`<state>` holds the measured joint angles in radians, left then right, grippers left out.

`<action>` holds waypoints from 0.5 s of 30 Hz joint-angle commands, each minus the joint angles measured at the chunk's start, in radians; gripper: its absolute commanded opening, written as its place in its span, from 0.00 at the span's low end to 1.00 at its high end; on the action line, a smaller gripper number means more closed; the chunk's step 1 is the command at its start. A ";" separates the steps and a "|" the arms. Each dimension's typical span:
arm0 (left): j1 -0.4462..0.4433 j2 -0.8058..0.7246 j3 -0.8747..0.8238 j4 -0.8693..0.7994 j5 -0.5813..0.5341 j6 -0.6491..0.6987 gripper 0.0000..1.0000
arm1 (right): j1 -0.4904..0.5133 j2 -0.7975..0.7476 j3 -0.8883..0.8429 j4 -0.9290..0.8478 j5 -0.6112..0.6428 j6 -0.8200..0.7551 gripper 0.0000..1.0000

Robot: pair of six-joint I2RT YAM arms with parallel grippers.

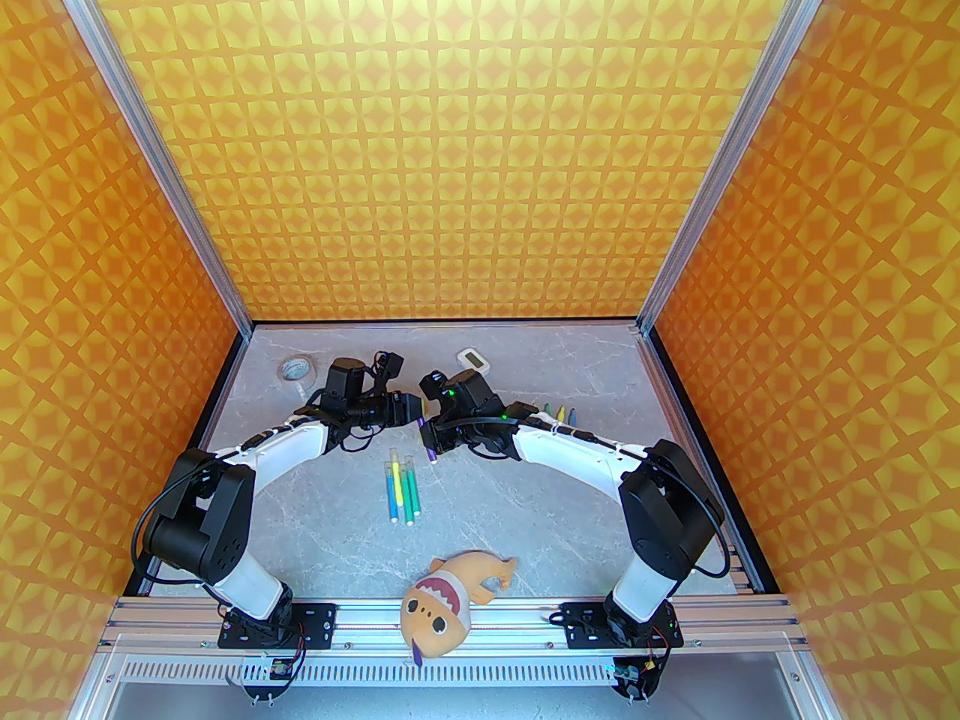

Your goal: Open the pen caps

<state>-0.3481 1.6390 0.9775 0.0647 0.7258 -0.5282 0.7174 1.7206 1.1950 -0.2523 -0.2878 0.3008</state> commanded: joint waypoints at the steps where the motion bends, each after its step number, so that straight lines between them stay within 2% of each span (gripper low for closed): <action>1: -0.005 0.011 0.026 0.009 0.008 -0.010 0.15 | -0.003 -0.037 -0.035 0.054 0.004 -0.015 0.14; 4: -0.006 0.009 0.027 0.015 0.010 -0.017 0.10 | -0.002 -0.045 -0.067 0.096 0.002 -0.009 0.25; 8: -0.006 0.006 0.034 0.027 0.026 -0.030 0.08 | -0.004 -0.045 -0.095 0.145 -0.004 -0.002 0.31; 15: -0.004 -0.001 0.039 0.037 0.046 -0.045 0.07 | -0.003 -0.039 -0.113 0.187 -0.006 0.006 0.32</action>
<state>-0.3489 1.6405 0.9871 0.0803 0.7403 -0.5568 0.7174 1.7000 1.0977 -0.1169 -0.2886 0.3016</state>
